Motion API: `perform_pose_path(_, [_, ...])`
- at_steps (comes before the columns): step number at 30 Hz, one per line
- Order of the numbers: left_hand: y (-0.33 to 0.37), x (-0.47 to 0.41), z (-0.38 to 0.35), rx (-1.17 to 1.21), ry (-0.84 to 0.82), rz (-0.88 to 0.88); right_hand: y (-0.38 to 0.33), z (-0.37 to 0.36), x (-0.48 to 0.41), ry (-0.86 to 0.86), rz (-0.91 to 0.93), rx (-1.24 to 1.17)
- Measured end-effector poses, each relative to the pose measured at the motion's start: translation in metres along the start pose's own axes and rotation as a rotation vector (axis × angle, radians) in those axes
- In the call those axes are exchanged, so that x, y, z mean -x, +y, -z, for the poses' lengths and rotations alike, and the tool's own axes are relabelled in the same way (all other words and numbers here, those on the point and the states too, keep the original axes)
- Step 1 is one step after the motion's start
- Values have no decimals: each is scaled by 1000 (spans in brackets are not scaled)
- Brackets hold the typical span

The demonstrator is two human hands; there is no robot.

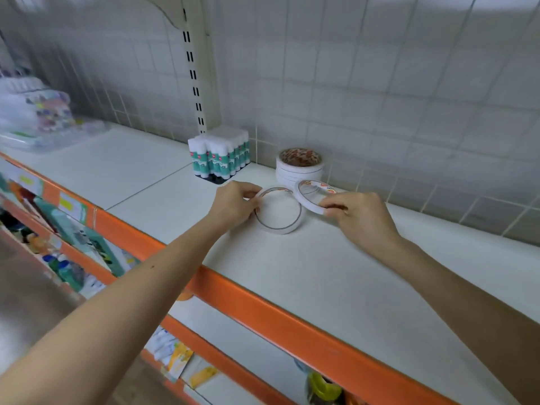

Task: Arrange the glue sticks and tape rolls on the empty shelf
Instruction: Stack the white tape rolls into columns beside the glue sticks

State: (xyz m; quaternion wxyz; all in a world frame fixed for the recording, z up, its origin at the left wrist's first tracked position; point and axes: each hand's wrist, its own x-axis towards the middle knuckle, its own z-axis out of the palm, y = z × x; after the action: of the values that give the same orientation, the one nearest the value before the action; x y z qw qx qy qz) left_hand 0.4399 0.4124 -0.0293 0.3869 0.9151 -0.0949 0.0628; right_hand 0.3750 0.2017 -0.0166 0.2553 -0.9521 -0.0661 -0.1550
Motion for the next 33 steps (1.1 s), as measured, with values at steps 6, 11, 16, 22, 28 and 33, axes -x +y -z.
perform_pose_path(6, [-8,-30,-5,-73,-167,-74,-17,-15,6,-24,-9,66])
perform_pose_path(11, [-17,-47,2,-68,-271,-151,-34,-37,3,-83,-63,222])
perform_pose_path(16, [-30,-53,11,22,-372,-172,-51,-59,-2,-52,-4,182])
perform_pose_path(22, [-36,-56,23,37,-492,-229,-54,-57,-5,-10,-138,-91])
perform_pose_path(28, [-32,-53,24,-118,-562,-308,-48,-49,-2,-115,-329,-17])
perform_pose_path(33, [-34,-53,18,-108,-557,-345,-54,-52,-6,-93,-307,11])
